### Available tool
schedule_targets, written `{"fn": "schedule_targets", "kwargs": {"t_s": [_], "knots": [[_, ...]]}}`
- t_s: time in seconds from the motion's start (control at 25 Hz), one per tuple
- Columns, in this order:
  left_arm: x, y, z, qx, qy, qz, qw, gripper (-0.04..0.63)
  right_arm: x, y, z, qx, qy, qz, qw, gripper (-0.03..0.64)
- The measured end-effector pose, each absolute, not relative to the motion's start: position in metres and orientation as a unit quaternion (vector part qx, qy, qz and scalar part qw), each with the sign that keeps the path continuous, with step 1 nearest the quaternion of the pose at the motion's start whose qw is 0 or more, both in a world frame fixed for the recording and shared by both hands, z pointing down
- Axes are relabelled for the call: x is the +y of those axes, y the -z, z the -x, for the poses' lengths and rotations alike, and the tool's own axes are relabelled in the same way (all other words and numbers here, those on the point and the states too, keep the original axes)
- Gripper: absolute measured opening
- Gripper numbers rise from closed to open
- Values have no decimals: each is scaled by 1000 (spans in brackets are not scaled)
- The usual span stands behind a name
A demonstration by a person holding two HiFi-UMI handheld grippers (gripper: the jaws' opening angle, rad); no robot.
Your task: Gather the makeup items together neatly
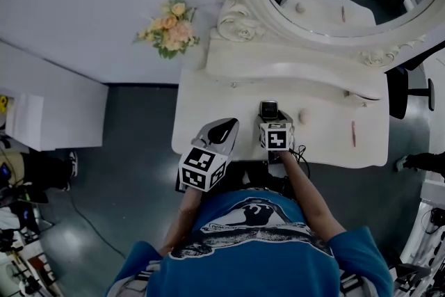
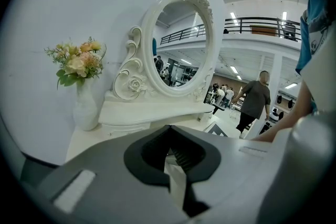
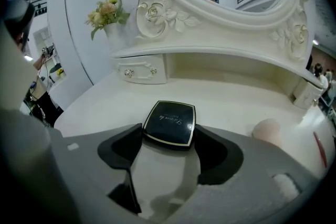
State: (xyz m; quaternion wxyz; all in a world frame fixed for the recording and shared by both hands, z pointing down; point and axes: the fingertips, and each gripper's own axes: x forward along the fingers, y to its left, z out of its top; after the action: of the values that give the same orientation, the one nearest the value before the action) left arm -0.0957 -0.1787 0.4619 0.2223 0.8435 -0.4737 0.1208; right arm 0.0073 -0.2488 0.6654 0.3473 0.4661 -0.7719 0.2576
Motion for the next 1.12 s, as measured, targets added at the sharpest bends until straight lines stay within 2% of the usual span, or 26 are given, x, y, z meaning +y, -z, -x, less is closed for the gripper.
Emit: {"fn": "schedule_targets", "kwargs": {"t_s": [0.28, 0.44, 0.68, 1.12], "knots": [[-177, -462, 97, -470, -121, -846, 220, 11, -249, -663, -6, -781, -268, -463, 324, 323], [-176, -461, 95, -464, -122, -850, 219, 11, -250, -653, -7, -790, -290, -449, 300, 362], [-175, -463, 81, -448, -127, -859, 215, 11, -248, -623, -20, -803, -286, -452, 262, 361], [-173, -462, 35, -402, -136, -882, 204, 11, -235, -594, -99, -785, -289, -504, 218, 284]]}}
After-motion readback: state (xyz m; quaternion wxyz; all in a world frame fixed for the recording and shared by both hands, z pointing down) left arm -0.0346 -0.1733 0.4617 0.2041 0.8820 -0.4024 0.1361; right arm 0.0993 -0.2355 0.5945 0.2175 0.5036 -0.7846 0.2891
